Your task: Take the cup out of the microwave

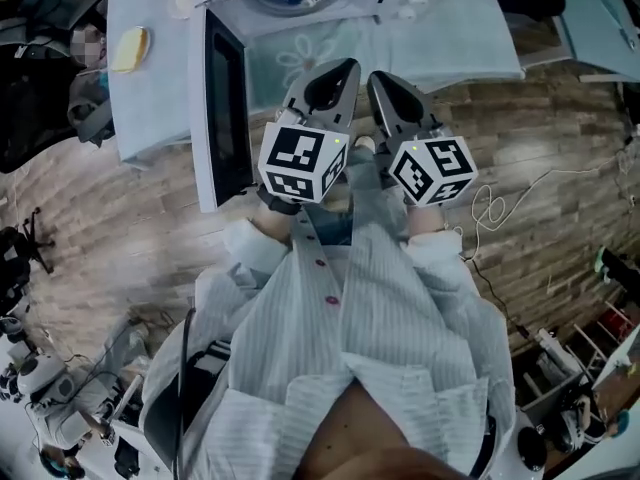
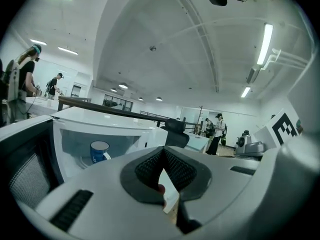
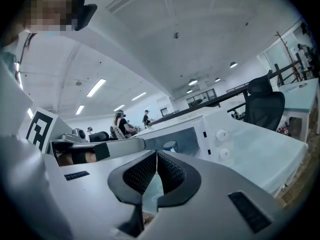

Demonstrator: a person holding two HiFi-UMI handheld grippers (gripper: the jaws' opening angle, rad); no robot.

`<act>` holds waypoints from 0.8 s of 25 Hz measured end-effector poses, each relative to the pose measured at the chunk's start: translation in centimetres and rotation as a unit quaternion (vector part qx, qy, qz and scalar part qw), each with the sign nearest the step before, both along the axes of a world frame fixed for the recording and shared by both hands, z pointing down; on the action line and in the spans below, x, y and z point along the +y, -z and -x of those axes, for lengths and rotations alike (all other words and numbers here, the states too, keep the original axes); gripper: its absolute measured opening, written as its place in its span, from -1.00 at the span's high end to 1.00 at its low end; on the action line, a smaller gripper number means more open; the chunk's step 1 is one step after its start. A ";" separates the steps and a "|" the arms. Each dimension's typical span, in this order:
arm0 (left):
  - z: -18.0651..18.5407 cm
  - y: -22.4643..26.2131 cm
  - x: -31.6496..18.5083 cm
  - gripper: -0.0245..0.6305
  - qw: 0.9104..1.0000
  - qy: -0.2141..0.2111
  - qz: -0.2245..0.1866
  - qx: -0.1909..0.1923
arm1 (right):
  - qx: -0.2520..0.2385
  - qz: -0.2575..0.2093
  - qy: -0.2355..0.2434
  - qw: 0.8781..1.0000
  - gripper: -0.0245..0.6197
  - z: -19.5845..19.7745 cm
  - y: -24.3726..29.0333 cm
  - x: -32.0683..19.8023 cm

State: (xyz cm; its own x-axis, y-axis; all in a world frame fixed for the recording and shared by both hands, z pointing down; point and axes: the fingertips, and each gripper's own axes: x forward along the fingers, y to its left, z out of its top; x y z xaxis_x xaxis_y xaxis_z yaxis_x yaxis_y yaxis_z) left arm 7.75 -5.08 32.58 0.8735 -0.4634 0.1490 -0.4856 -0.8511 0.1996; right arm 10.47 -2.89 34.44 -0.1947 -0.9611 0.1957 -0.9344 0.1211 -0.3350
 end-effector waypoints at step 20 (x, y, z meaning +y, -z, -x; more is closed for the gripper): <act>-2.0 0.9 -7.4 0.90 0.984 0.176 0.002 -0.004 | -0.002 -0.007 0.158 0.987 0.81 -4.1 1.3 -8.0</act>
